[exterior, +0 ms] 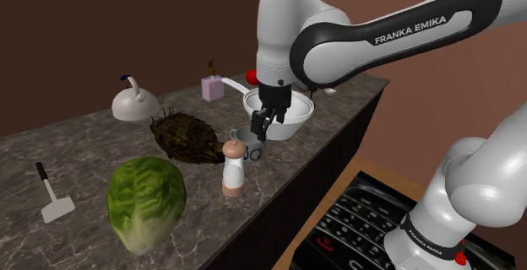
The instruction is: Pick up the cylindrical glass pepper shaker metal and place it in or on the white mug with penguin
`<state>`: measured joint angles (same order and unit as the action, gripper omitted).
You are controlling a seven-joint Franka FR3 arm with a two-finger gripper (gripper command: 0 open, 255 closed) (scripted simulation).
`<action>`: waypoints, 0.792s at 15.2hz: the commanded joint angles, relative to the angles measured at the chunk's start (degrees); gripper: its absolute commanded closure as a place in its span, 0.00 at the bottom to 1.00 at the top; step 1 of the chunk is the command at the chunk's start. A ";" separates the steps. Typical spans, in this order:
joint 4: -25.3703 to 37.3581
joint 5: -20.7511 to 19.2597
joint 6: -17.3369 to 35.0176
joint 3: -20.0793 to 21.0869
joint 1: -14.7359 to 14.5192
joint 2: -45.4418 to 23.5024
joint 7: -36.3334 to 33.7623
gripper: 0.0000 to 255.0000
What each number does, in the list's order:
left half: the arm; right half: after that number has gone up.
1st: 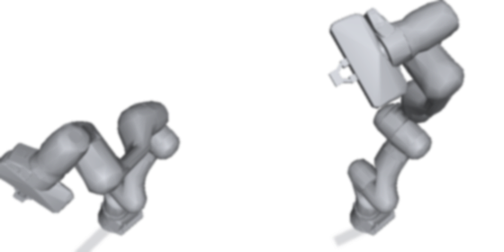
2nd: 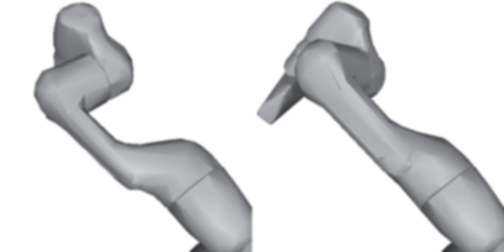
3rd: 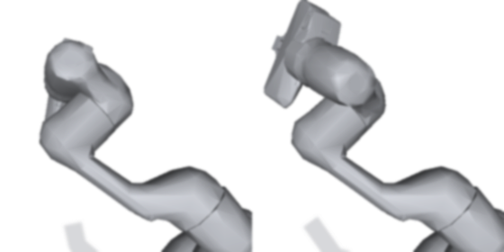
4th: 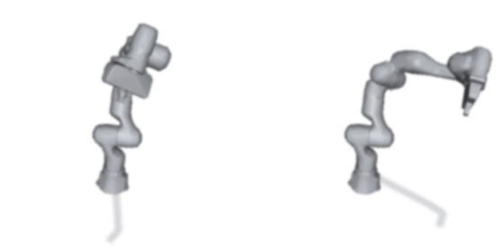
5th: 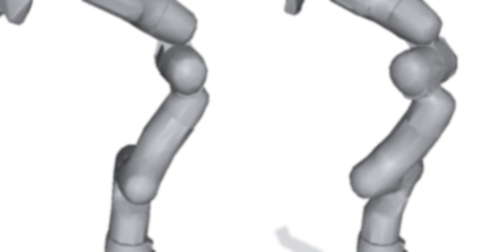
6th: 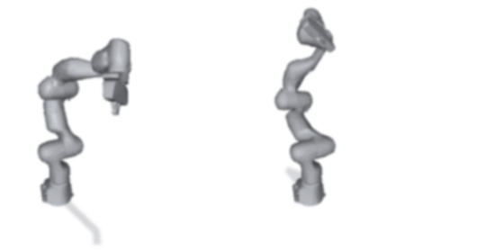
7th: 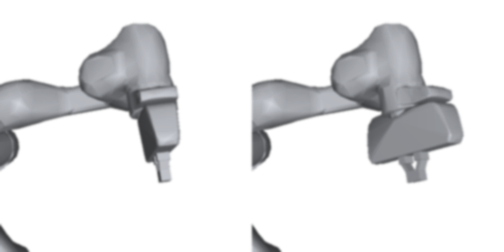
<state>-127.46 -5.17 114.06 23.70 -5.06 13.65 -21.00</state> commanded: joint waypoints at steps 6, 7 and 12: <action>11.45 -8.94 2.11 5.36 -1.59 -15.62 -12.15 0.00; 11.56 -9.01 2.10 5.29 -1.70 -15.74 -12.23 0.00; 9.30 -10.31 5.58 4.93 -1.51 -17.23 -13.08 0.00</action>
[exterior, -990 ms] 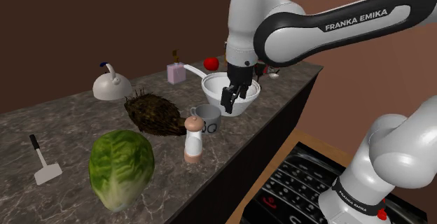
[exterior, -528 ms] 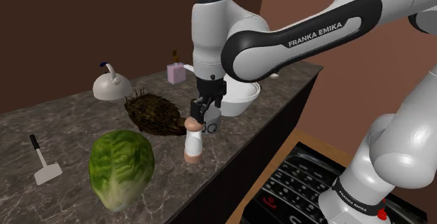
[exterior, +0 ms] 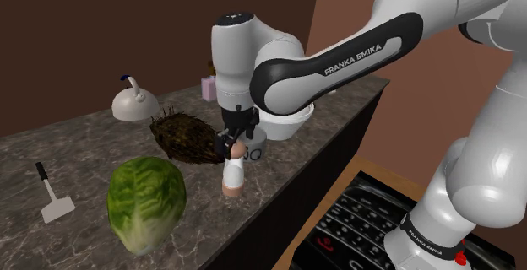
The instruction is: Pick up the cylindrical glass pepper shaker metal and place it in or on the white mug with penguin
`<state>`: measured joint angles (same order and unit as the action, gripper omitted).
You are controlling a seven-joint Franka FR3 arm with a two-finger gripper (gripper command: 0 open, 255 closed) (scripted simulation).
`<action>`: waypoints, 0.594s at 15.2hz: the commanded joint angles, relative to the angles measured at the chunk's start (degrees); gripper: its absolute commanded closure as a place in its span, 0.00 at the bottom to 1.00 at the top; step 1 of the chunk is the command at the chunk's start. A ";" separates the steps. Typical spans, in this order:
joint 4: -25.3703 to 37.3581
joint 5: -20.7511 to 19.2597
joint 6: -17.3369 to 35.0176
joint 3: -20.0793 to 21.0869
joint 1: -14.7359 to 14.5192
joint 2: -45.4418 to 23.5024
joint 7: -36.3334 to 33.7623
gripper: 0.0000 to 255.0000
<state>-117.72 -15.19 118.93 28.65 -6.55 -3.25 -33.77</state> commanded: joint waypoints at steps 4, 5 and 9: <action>-1.47 -1.07 2.47 -0.22 0.09 -1.22 -0.82 0.00; -1.47 -1.08 2.47 -0.22 0.08 -1.22 -0.82 0.00; -1.47 -1.08 2.47 -0.22 0.08 -1.22 -0.82 0.00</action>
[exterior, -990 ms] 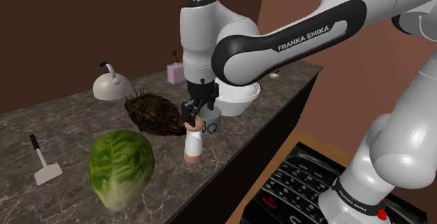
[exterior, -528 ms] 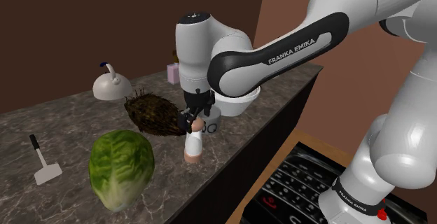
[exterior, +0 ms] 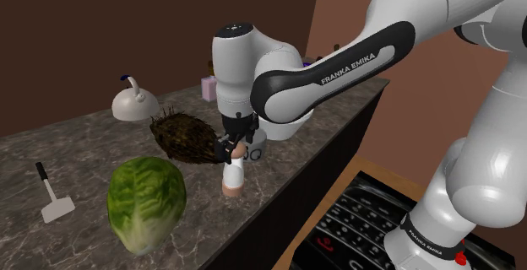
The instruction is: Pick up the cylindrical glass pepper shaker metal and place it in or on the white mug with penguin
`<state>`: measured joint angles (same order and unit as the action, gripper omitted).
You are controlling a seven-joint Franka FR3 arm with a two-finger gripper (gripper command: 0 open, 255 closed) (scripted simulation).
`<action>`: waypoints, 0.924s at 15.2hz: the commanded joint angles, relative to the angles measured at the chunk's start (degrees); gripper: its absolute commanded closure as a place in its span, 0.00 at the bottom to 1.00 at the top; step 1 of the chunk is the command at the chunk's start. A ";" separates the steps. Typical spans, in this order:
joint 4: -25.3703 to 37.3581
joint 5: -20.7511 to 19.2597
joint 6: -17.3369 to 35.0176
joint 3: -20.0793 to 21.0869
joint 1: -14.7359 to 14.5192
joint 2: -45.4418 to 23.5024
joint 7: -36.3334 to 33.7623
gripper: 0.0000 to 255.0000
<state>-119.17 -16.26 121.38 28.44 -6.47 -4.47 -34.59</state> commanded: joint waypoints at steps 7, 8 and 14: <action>0.00 0.00 0.00 0.00 0.00 0.00 0.00 1.00; 0.00 0.00 0.00 0.00 0.00 0.00 0.00 1.00; 1.17 0.93 -1.98 0.08 0.07 1.09 0.94 1.00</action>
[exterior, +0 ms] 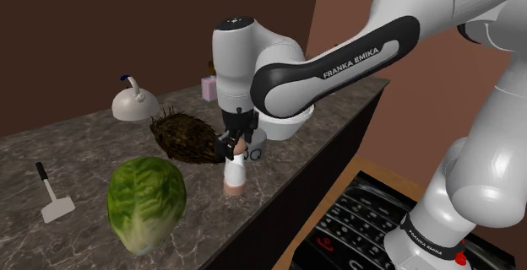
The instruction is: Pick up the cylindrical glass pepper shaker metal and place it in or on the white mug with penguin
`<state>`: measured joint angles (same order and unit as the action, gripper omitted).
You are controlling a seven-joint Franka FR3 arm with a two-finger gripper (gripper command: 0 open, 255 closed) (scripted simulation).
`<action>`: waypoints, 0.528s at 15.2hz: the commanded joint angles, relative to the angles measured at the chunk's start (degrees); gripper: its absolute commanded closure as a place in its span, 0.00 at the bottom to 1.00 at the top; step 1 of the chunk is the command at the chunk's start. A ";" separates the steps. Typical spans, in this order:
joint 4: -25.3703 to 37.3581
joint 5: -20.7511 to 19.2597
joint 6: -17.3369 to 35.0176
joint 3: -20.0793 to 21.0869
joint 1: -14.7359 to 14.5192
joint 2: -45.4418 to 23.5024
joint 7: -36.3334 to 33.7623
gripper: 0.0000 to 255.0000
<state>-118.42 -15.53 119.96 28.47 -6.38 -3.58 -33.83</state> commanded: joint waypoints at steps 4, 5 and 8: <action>2.17 1.27 -3.28 0.10 0.05 1.48 1.33 1.00; 2.64 1.51 -3.96 0.10 0.06 1.77 1.59 1.00; 4.14 2.17 -6.04 0.11 0.09 2.55 2.35 1.00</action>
<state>-114.69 -13.70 114.70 28.60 -6.33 -1.49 -31.85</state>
